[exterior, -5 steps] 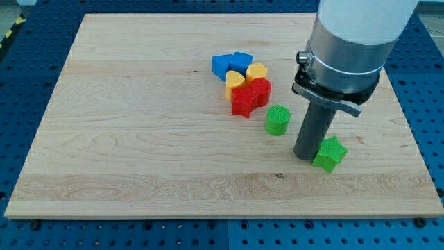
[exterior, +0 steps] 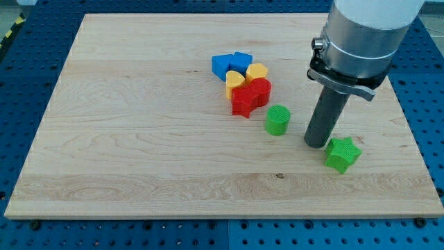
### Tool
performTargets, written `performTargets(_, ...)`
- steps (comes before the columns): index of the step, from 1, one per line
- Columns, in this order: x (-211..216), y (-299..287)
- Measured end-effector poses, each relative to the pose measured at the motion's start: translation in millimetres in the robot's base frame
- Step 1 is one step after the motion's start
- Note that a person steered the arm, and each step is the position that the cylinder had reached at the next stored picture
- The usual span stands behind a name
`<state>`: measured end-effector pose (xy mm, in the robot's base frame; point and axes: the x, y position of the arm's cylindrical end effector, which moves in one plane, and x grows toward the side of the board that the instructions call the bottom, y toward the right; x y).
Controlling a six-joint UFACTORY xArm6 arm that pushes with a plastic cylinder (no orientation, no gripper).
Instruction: Slightly push the green star to the bottom right of the board
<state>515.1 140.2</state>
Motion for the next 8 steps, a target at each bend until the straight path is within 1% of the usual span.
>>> performTargets(1,0.9,25.7)
performTargets(5,-12.1,29.3)
performTargets(6,-2.4,32.9)
performTargets(8,2.5,34.5)
